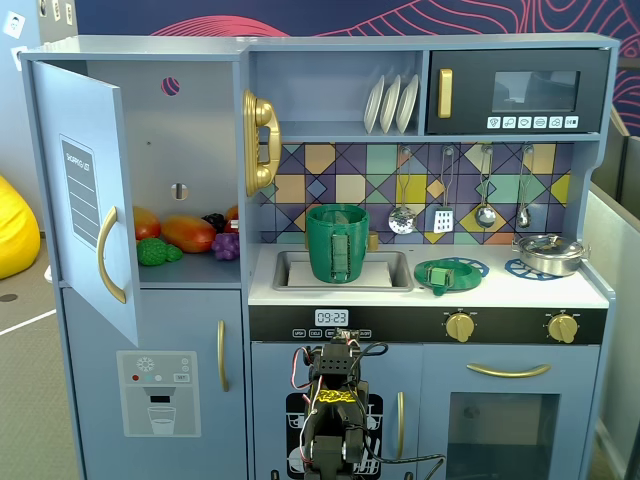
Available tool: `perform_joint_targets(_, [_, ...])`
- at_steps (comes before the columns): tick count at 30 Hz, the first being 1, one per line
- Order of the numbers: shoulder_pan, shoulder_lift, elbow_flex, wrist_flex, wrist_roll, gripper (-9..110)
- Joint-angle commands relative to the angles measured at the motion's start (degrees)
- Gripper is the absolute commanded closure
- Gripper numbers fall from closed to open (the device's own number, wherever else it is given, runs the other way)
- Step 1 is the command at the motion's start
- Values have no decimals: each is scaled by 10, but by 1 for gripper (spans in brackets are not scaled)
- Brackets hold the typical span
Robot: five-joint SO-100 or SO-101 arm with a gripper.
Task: Pick up the lid from the counter and put it on the green recipient
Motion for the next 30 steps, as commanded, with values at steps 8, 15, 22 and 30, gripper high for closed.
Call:
perform_joint_targets(8, [6,-3,11,98,22,101])
perform_joint_targets(15, [10,-4,7,44,33,101])
perform_joint_targets(22, [91,-131,-194,-195,-50,101])
perform_joint_targets(30, [246,-196,-331,-380,-116,95])
